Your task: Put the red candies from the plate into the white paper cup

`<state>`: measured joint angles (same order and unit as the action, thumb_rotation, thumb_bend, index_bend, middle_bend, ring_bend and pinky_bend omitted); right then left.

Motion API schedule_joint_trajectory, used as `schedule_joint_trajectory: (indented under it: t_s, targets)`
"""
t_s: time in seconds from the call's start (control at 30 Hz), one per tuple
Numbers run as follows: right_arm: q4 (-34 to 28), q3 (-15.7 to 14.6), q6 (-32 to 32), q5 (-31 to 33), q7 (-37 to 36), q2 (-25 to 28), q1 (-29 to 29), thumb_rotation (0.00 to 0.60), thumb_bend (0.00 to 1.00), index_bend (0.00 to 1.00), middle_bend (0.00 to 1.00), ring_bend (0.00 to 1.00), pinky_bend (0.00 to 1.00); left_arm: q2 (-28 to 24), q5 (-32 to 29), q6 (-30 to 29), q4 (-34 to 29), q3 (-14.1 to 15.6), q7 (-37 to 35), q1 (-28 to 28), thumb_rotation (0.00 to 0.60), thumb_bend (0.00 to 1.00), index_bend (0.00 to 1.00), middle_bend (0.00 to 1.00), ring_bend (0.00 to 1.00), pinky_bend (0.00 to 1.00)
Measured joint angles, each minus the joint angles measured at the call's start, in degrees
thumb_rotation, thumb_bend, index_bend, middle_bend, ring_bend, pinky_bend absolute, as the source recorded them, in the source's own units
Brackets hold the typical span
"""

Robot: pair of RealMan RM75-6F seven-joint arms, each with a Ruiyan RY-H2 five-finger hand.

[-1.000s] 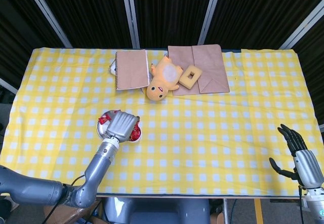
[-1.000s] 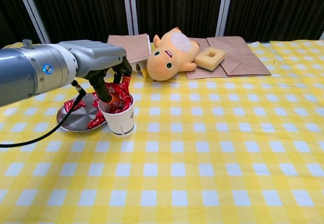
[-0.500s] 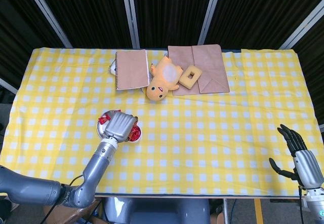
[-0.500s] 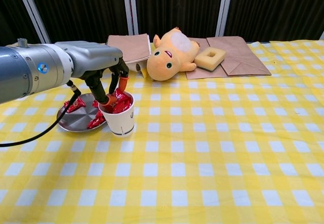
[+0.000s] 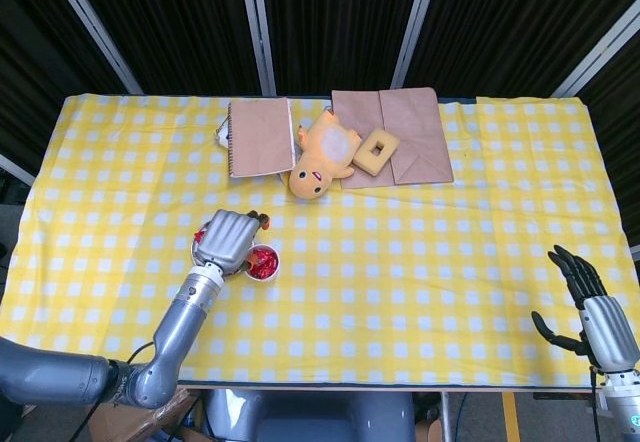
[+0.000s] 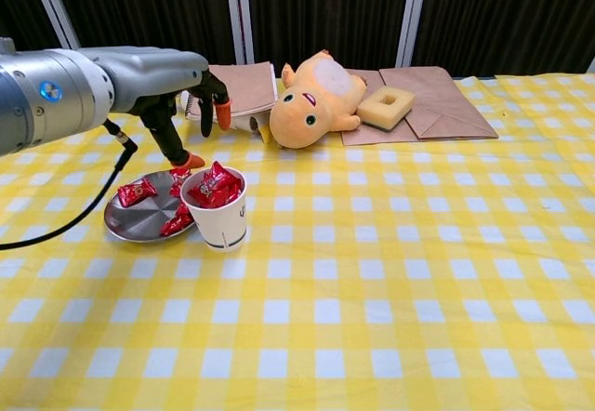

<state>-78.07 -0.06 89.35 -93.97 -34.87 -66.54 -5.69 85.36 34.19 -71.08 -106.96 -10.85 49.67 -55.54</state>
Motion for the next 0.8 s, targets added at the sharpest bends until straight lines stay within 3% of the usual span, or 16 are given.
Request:
schedule_joint_trajectory:
  t_s: [0.07,0.13,0.3,0.4,0.5,0.8]
  targets:
    - [0.0,0.0,-0.1,0.1,-0.1,0.0,0.0,0.6,0.42,0.0,0.0,0.0,0.0,-0.8,0.6,-0.5,-0.2,0.2,-1.0,0.8,0.6,0.26,0.27,0.3,0.86,0.91]
    - [0.1,0.0,-0.1,0.1,-0.1,0.0,0.0,0.6,0.42,0.0,0.0,0.0,0.0,-1.7,1.9,-1.3,-0.5,0.5,-2.7,2.0,0.6,0.24,0.24,0.26,0.73,0.8]
    - [0.3,0.1,-0.4,0.4,0.3,-0.1,-0.1,0.6,0.42,0.0,0.0,0.0,0.0,-4.6,8.5,-4.0,-1.9,2.8,-8.2,6.5,0.6,0.18,0.1,0.12,0.21,0.32]
    - [0.4,0.1,-0.5,0.4,1.0,-0.2,-0.1,0.6,0.42,0.0,0.0,0.0,0.0,-7.2,14.5,-6.2,-2.9,5.8,-12.1,10.4,0.6,0.13,0.01,0.01,0.03,0.09]
    - [0.6,0.1,-0.7,0.5,1.9,-0.4,-0.1,0.6,0.42,0.0,0.0,0.0,0.0,-10.0,21.0,-8.6,-3.6,10.0,-15.9,15.0,0.6,0.11,0.0,0.0,0.0,0.0]
    - [1.4,0.6,-1.4,2.3,6.5,-1.8,0.2,0.6,0.42,0.0,0.0,0.0,0.0,-15.8,40.3,-19.4,0.3,21.9,-28.5,30.2,0.6,0.11,0.0,0.0,0.0,0.0]
